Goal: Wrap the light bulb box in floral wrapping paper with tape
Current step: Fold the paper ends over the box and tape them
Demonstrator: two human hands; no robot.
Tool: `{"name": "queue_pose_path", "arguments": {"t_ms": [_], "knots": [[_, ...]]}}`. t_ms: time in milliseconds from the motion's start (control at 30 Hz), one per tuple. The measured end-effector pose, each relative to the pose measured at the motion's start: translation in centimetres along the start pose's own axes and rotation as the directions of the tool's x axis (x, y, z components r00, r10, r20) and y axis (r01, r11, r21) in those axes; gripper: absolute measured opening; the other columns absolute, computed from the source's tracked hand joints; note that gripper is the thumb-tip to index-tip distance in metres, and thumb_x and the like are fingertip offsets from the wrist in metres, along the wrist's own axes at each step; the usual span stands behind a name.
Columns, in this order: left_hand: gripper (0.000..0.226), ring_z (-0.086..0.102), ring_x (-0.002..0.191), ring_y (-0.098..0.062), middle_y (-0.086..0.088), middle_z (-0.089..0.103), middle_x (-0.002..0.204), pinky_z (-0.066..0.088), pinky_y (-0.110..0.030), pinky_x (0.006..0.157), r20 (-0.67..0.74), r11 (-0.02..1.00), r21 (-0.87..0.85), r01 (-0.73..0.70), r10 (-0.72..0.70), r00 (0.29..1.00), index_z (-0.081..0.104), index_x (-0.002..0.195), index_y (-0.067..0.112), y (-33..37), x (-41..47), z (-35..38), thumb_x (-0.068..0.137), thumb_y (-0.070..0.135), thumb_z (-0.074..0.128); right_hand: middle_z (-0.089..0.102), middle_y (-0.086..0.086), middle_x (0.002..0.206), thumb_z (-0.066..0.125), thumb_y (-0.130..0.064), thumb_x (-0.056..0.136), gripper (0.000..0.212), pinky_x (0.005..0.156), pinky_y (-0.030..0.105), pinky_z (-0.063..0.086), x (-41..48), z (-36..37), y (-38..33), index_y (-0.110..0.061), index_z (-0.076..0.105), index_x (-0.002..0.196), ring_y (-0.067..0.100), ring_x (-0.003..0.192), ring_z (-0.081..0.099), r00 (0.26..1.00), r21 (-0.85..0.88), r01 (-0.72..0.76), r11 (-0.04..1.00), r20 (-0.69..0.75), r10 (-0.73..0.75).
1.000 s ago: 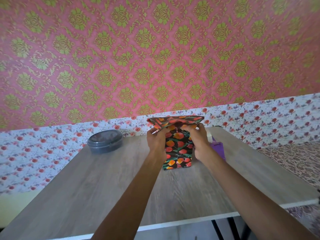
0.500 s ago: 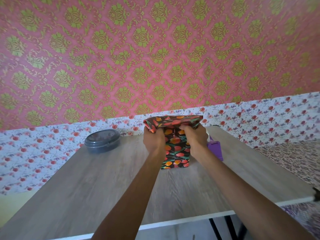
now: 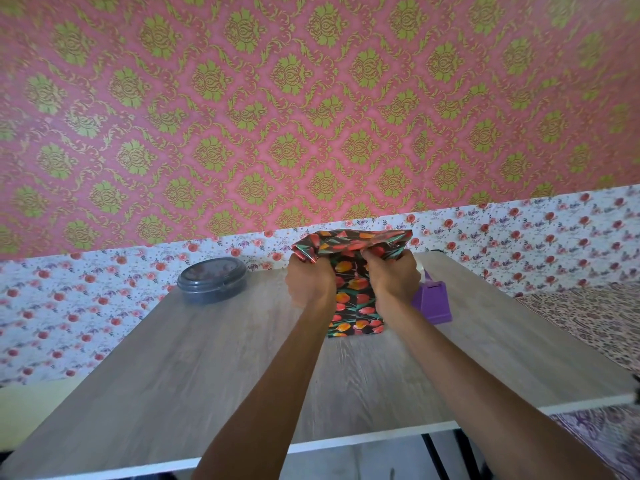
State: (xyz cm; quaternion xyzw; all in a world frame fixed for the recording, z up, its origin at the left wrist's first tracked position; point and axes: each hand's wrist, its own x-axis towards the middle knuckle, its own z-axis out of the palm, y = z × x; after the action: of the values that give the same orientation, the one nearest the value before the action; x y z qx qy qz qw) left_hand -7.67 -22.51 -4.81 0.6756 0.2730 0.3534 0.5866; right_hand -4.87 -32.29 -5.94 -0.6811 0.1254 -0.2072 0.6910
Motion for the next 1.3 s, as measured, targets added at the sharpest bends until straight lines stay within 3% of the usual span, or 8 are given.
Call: {"name": "queue_pose_path", "arguments": {"t_ms": [333,500,600,667,767,867,1033,1300], "knots": [[0.05,0.069,0.074,-0.02,0.003,0.071,0.087,0.061,-0.042,0.069,0.006,1.0,-0.011,0.025,-0.025,1.0,0.061,0.098,0.023,0.0,-0.7,0.3,0.062,0.05,0.084,0.069,-0.006,0.088,0.082,-0.059,0.063,0.054,0.075,0.038,0.056,-0.8,-0.7,0.0,-0.022,0.061,0.098,0.02,0.079,0.066,0.999,-0.03,0.032,0.999,-0.018,-0.033],[0.069,0.061,0.084,-0.023,-0.001,0.063,0.103,0.051,-0.035,0.071,0.029,0.998,0.018,-0.063,0.063,0.998,0.04,0.129,0.017,0.1,-1.2,-0.2,0.077,0.043,0.078,0.07,-0.008,0.086,0.08,-0.068,0.051,0.062,0.076,0.04,0.058,-1.2,-0.9,-0.2,-0.026,0.064,0.094,0.019,0.082,0.068,0.998,-0.046,0.048,0.998,-0.032,-0.049],[0.084,0.061,0.104,-0.028,-0.008,0.051,0.135,0.053,-0.042,0.08,0.053,0.943,0.131,-0.307,0.303,0.952,0.021,0.146,0.026,-0.4,-0.9,-0.6,0.082,0.041,0.074,0.069,-0.009,0.085,0.084,-0.06,0.056,0.057,0.071,0.036,0.057,-1.3,-1.1,0.0,-0.025,0.063,0.096,0.016,0.077,0.066,0.998,-0.044,0.063,0.997,-0.024,-0.064],[0.082,0.047,0.129,-0.032,-0.008,0.034,0.15,0.044,-0.052,0.101,0.025,0.729,0.394,-0.559,0.6,0.8,0.03,0.145,0.033,-0.7,0.2,-1.1,0.078,0.031,0.078,0.066,-0.01,0.08,0.084,-0.056,0.06,0.052,0.065,0.032,0.053,-1.2,-1.0,0.2,-0.024,0.061,0.094,0.01,0.07,0.063,0.997,-0.043,0.077,0.996,-0.021,-0.078],[0.041,0.04,0.136,-0.027,0.0,0.056,0.136,0.026,-0.052,0.115,0.253,0.185,0.502,-0.845,0.903,0.349,0.066,0.118,0.028,-0.3,2.3,-1.8,0.08,0.016,0.073,0.064,-0.01,0.08,0.081,-0.051,0.066,0.044,0.067,0.034,0.054,-1.0,-0.7,0.2,-0.024,0.059,0.093,0.013,0.072,0.063,0.994,-0.053,0.099,0.994,-0.03,-0.1],[0.015,0.062,0.106,-0.024,0.001,0.073,0.096,0.038,-0.044,0.107,0.384,0.033,0.332,-0.943,0.908,0.168,0.076,0.091,0.019,-0.6,2.7,-2.4,0.088,0.014,0.062,0.064,-0.007,0.083,0.079,-0.051,0.068,0.042,0.069,0.036,0.053,-0.8,-0.4,-0.2,-0.023,0.058,0.092,0.017,0.073,0.061,0.995,-0.097,0.084,0.992,-0.041,-0.089],[0.019,0.067,0.082,-0.02,-0.003,0.074,0.085,0.044,-0.045,0.107,0.388,0.095,0.303,-0.948,0.896,0.214,0.077,0.088,0.011,-2.5,2.1,-1.8,0.082,-0.003,0.067,0.067,0.002,0.091,0.076,-0.036,0.076,0.031,0.071,0.04,0.054,-0.4,0.0,-0.4,-0.019,0.058,0.095,0.025,0.076,0.06,0.995,-0.163,0.06,0.985,-0.072,-0.072],[0.024,0.066,0.078,-0.018,-0.001,0.069,0.08,0.028,-0.045,0.117,0.325,0.09,0.432,-0.898,0.913,0.248,0.076,0.096,0.017,-3.5,1.3,-0.8,0.08,0.0,0.072,0.062,-0.003,0.088,0.073,-0.039,0.078,0.036,0.07,0.037,0.05,0.3,0.1,-0.5,-0.018,0.059,0.103,0.023,0.079,0.06,0.996,-0.169,0.092,0.981,0.002,-0.093]]}}
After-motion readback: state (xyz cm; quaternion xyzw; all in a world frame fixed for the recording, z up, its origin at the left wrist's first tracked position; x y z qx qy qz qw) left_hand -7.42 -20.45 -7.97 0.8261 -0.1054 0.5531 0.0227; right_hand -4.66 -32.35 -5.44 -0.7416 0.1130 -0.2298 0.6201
